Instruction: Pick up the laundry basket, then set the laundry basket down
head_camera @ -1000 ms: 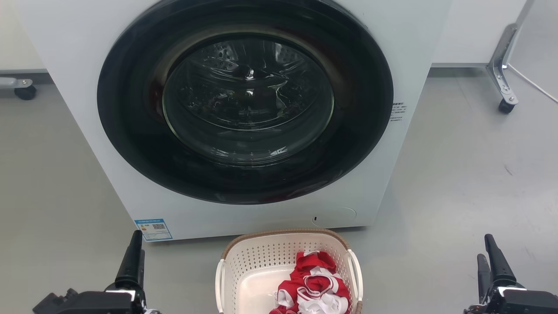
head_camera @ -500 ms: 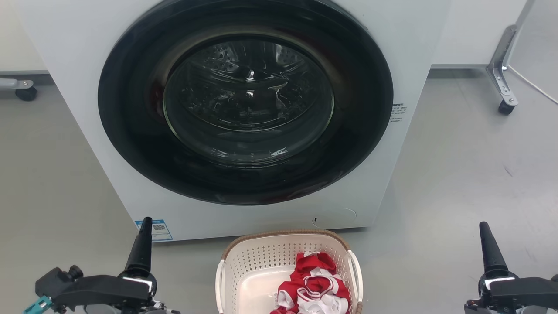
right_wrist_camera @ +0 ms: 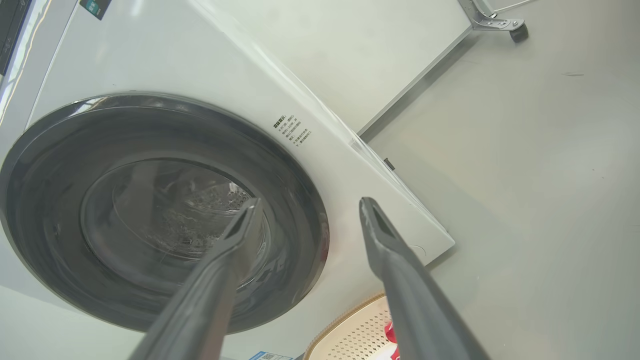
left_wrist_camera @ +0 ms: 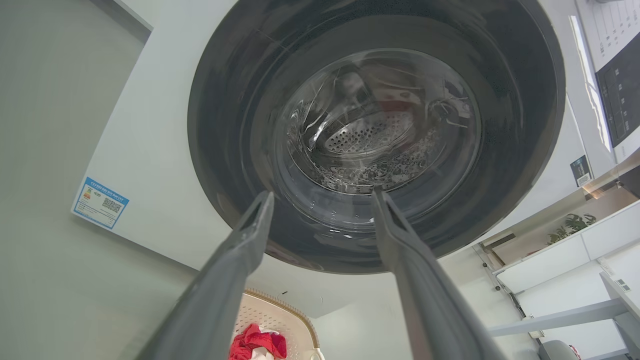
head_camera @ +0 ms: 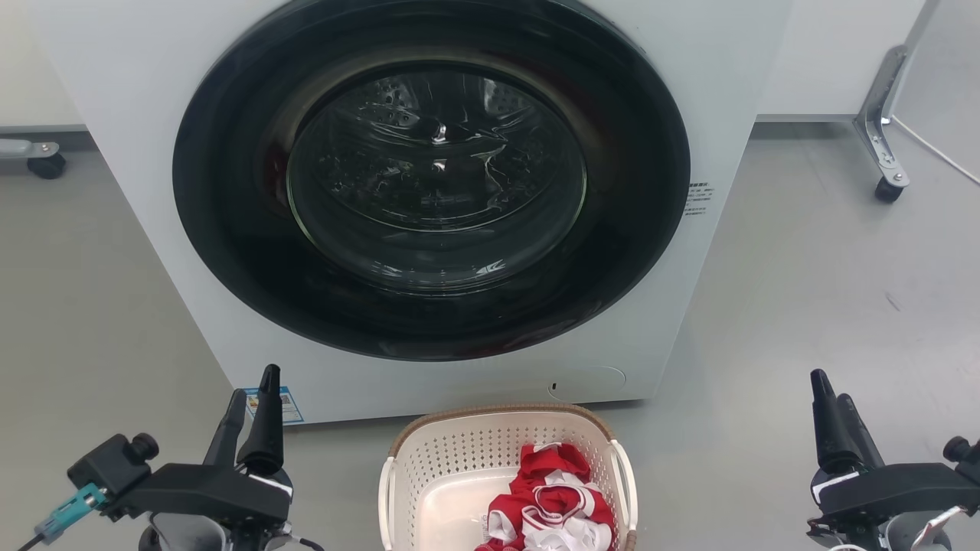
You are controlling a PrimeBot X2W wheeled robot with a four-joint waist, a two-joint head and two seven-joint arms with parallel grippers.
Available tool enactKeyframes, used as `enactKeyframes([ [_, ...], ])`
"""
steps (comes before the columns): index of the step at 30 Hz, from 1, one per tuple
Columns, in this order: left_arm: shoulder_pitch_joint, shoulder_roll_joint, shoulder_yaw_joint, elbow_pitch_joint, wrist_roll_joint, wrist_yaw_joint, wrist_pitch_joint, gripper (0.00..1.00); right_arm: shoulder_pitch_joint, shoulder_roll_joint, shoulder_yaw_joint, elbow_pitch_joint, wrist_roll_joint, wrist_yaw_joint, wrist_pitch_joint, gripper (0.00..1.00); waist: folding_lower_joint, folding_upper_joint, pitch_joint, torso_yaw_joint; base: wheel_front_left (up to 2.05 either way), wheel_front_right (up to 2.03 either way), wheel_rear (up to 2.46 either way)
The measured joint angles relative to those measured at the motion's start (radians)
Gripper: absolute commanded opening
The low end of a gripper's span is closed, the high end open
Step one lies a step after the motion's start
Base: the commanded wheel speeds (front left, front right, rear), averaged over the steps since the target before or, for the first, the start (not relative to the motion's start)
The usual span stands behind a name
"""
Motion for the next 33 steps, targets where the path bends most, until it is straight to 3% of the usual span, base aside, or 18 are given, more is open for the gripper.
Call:
enactKeyframes([
  [14, -0.012, 0.019, -0.066, -0.021, 0.220, 0.038, -0.053, 1.00, -0.020, -0.050, 0.089, -0.015, -0.259, -0.034, -0.052, 1.00, 0.0000, 0.0000, 0.001, 0.002, 0.00, 0.00, 0.00],
  [33, -0.019, 0.030, -0.145, -0.010, 0.478, 0.084, -0.123, 1.00, -0.026, -0.071, 0.155, -0.006, -0.510, -0.071, -0.123, 1.00, 0.0000, 0.0000, 0.002, 0.004, 0.00, 0.00, 0.00],
])
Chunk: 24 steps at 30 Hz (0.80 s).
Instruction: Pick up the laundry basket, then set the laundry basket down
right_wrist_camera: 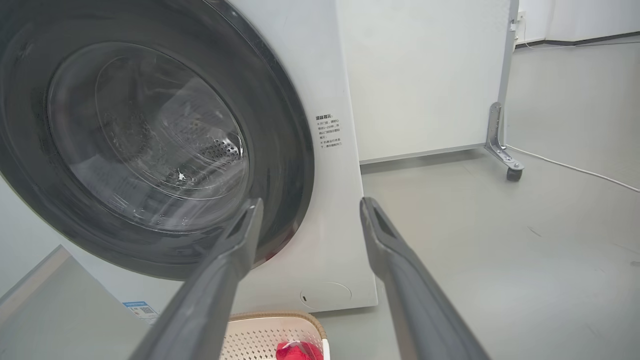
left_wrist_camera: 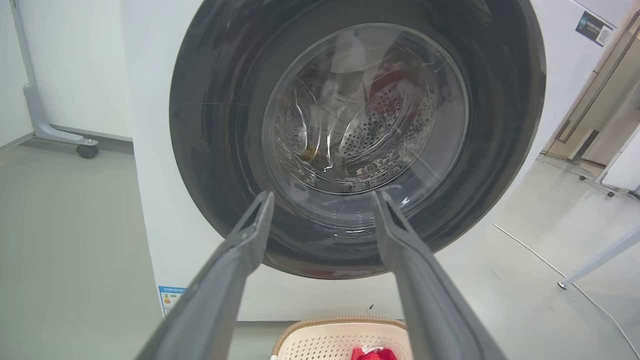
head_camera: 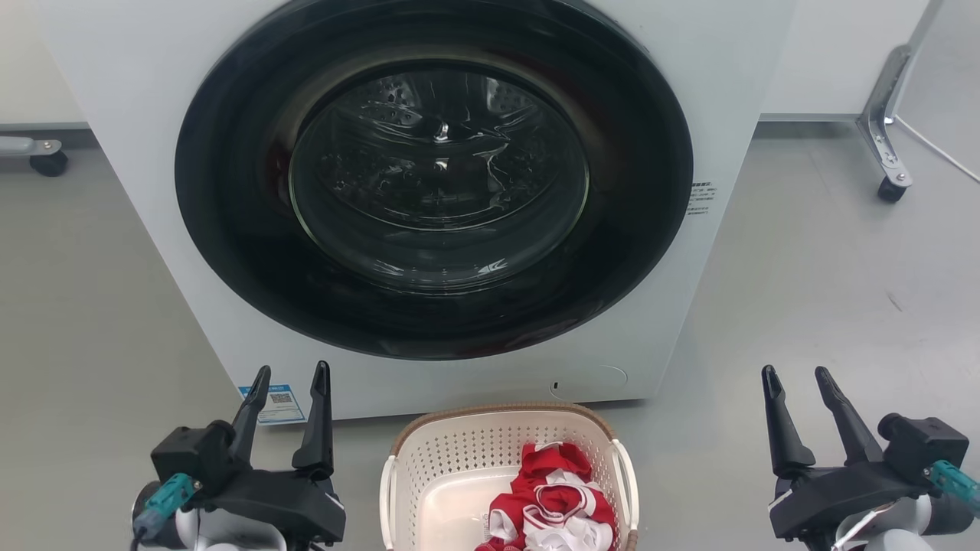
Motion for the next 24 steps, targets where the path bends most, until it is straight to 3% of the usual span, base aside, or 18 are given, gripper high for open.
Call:
enactKeyframes([
  [17, 0.000, 0.003, -0.031, 0.012, 0.161, 0.041, -0.062, 1.00, -0.001, -0.001, 0.014, 0.012, -0.174, -0.016, -0.062, 1.00, 0.0000, 0.0000, -0.001, -0.004, 0.00, 0.00, 0.00],
  [24, 0.000, 0.003, -0.032, 0.031, 0.179, 0.040, -0.062, 1.00, -0.001, 0.008, 0.002, 0.027, -0.173, -0.010, -0.062, 1.00, 0.0000, 0.0001, 0.000, -0.002, 0.00, 0.00, 0.00],
])
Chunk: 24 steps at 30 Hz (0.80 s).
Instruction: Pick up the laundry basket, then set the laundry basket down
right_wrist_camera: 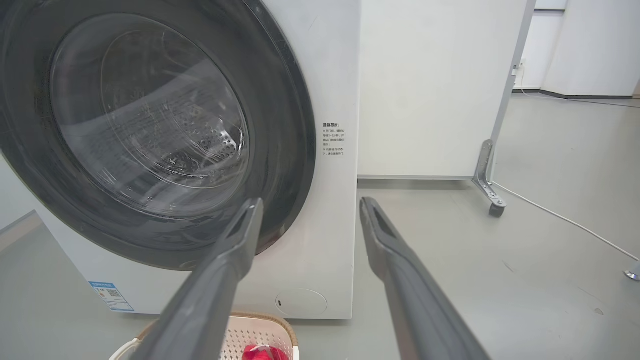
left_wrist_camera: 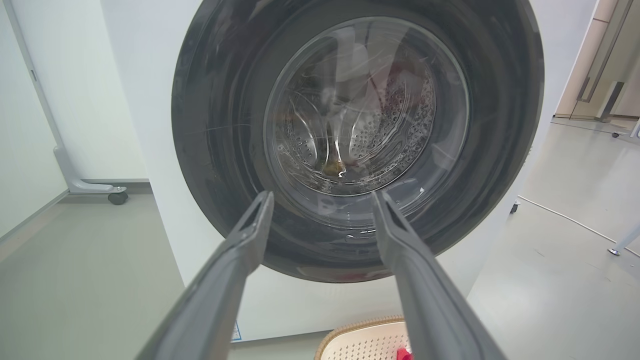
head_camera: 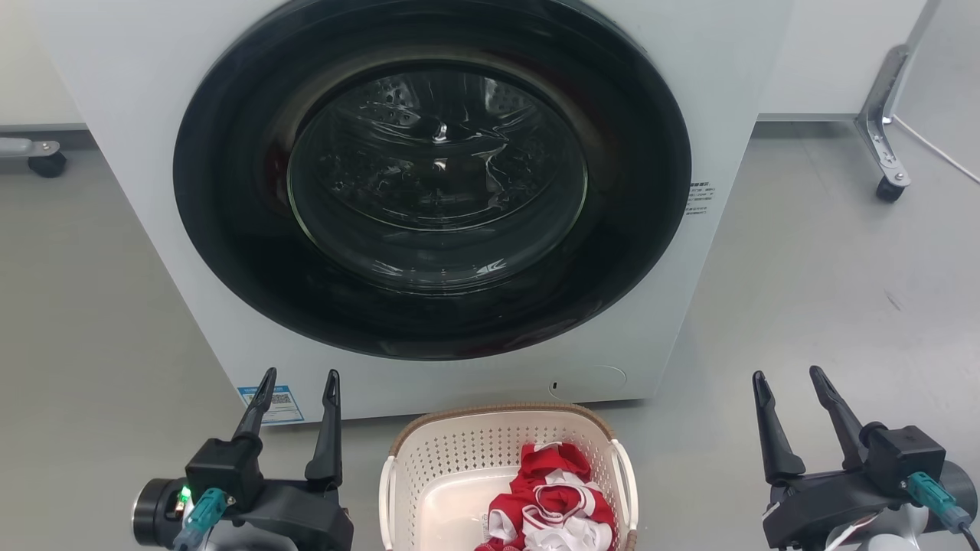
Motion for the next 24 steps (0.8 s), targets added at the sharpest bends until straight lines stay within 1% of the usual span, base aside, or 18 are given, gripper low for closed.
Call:
enactKeyframes([
  [10, 0.000, -0.002, 0.000, 0.022, 0.000, 0.000, 0.000, 1.00, 0.000, 0.009, -0.012, 0.016, 0.002, 0.020, 0.000, 1.00, 0.0000, 0.0000, -0.003, 0.001, 0.00, 0.00, 0.00],
  [24, 0.000, -0.004, 0.000, 0.035, 0.000, 0.000, 0.000, 1.00, 0.000, 0.020, -0.024, 0.026, -0.003, 0.038, 0.000, 1.00, 0.0000, -0.0001, 0.000, 0.002, 0.00, 0.00, 0.00],
])
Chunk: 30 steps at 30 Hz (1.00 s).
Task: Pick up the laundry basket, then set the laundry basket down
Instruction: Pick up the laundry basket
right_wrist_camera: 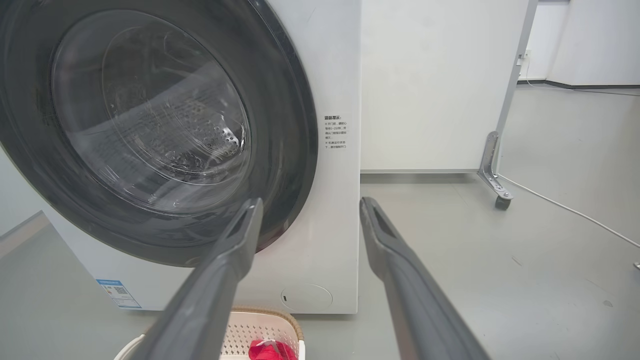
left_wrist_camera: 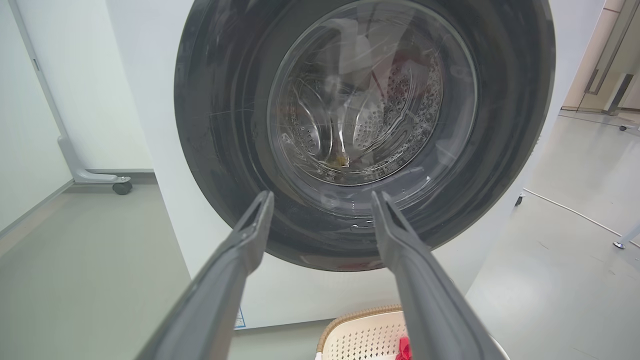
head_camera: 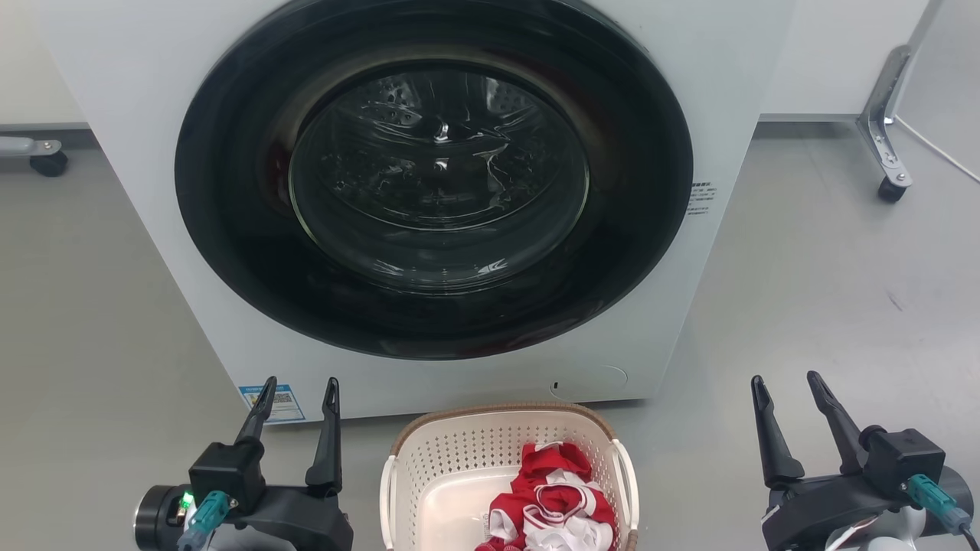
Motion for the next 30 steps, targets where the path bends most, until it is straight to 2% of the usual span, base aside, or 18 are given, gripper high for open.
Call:
enactKeyframes([
  [12, -0.029, -0.010, -0.012, -0.019, 0.000, 0.000, 0.000, 1.00, -0.038, 0.007, -0.007, -0.018, -0.004, 0.017, 0.000, 1.00, 0.0000, 0.0001, 0.070, -0.001, 0.00, 0.00, 0.00],
  [30, -0.204, -0.040, -0.017, 0.046, 0.001, -0.002, 0.030, 1.00, -0.222, 0.015, -0.012, 0.046, -0.010, 0.035, 0.000, 1.00, 0.0002, 0.0001, 0.311, -0.007, 0.00, 0.00, 0.00],
])
